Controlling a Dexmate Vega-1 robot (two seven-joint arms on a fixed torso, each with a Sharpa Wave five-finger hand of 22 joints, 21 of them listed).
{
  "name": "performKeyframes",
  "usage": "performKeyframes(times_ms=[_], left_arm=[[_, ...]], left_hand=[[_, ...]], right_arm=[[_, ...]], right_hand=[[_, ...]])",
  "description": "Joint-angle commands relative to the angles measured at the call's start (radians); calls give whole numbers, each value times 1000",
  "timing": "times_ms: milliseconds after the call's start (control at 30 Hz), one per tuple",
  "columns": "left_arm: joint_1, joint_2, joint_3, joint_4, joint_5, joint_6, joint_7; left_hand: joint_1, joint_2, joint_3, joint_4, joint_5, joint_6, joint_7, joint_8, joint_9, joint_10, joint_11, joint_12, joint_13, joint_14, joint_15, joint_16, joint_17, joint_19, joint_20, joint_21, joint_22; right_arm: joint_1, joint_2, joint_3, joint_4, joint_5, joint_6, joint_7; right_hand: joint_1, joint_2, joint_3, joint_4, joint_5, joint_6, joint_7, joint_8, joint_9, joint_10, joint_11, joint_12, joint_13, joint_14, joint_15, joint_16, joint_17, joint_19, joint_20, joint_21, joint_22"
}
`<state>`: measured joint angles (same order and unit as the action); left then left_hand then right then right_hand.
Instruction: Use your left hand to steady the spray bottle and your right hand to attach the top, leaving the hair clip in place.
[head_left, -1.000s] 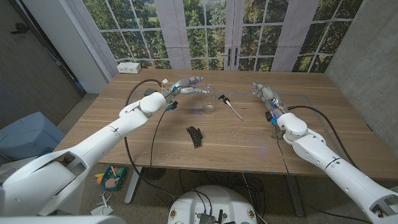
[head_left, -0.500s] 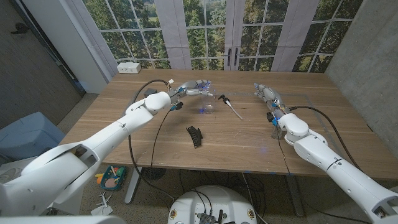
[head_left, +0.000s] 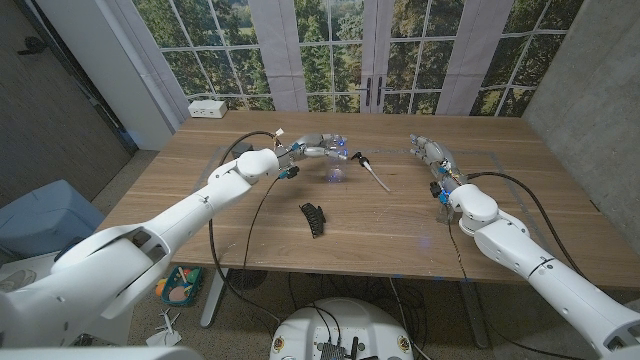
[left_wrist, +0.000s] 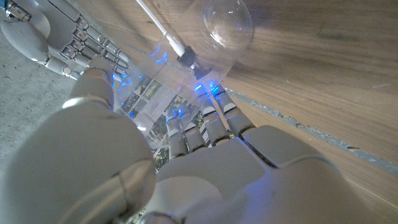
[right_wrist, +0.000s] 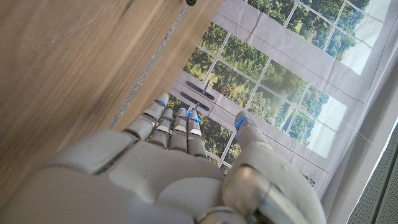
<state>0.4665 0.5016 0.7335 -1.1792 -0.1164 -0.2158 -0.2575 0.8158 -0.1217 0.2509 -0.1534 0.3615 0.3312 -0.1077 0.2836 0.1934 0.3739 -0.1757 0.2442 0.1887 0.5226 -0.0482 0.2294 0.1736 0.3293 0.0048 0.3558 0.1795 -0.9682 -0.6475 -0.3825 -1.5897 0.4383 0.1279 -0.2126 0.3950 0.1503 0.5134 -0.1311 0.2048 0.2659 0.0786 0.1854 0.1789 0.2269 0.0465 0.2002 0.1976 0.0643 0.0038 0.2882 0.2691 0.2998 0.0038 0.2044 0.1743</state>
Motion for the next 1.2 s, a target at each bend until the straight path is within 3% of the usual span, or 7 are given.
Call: performKeyframes(times_ms=[33, 167, 367, 467, 533, 733, 1200], left_arm=[[23, 3, -1, -26, 15, 23, 56], [40, 8, -9, -52, 23, 48, 95], [64, 7, -20, -73, 28, 59, 150], [75, 5, -27, -80, 30, 58, 179], [84, 3, -33, -86, 32, 57, 202], [92, 6, -36, -100, 36, 67, 221], [108, 6, -37, -108, 19, 73, 220]], left_hand=[[88, 59, 22, -6, -51, 83, 7, 22, 2, 117, -16, 16, 4, 40, -162, -3, 4, 37, -1, -7, 5], [154, 145, 50, -5, -117, 154, 32, 31, 4, 245, -26, 33, 7, 33, -148, -17, 5, 44, 16, -16, 8], [195, 218, 93, -9, -160, 289, 59, 60, 8, 367, -23, 59, 10, 71, -158, -24, -1, 72, 8, -11, 11], [228, 285, 154, -13, -174, 422, 91, 90, 16, 519, -18, 99, 14, 110, -163, -31, -2, 97, 0, -3, 12], [263, 309, 194, -21, -175, 475, 90, 107, 21, 581, -13, 116, 18, 139, -171, -29, -1, 117, -11, 5, 12], [290, 307, 226, -27, -178, 498, 91, 114, 24, 605, -15, 118, 21, 154, -180, -33, -2, 134, -20, 13, 12], [326, 289, 232, -33, -186, 527, 86, 121, 28, 639, -21, 119, 20, 183, -188, -26, 4, 151, -39, 22, 13]], right_arm=[[5, -15, -13, -40, -32, -43, -14], [24, -30, -33, -66, -70, -92, -22], [53, -37, -58, -89, -105, -148, -22], [70, -45, -80, -120, -149, -206, -42], [86, -52, -99, -140, -186, -250, -54], [123, -52, -135, -164, -250, -333, -66], [178, -69, -225, -263, -440, -511, -93]], right_hand=[[7, -4, -3, -3, 9, 4, 4, 9, 5, 11, -2, 7, 2, 5, 2, -1, -1, 2, 2, 3, 4], [17, -2, -1, -12, 12, 5, 1, 9, 5, 11, -10, 6, 2, 17, 12, 1, -3, -7, 25, -1, 4], [22, -4, -1, -17, 14, 5, -5, 9, 6, 11, -11, 6, 2, 29, 18, 4, -4, -3, 35, 2, 5], [26, -2, -4, -19, 16, 7, -8, 11, 6, 13, -13, 6, 3, 57, 11, 16, -1, 11, 43, 8, 7], [27, 0, -8, -17, 18, 10, -16, 12, 7, 30, -15, 13, 5, 97, -4, 35, 7, 32, 42, 18, 10], [32, 2, -14, -19, 20, 25, -23, 18, 8, 49, -20, 21, 10, 146, -18, 61, 21, 59, 37, 31, 15], [44, -9, -32, -23, 14, 83, -31, 38, 12, 106, -31, 48, 33, 196, -36, 106, 63, 74, 37, 44, 24]])
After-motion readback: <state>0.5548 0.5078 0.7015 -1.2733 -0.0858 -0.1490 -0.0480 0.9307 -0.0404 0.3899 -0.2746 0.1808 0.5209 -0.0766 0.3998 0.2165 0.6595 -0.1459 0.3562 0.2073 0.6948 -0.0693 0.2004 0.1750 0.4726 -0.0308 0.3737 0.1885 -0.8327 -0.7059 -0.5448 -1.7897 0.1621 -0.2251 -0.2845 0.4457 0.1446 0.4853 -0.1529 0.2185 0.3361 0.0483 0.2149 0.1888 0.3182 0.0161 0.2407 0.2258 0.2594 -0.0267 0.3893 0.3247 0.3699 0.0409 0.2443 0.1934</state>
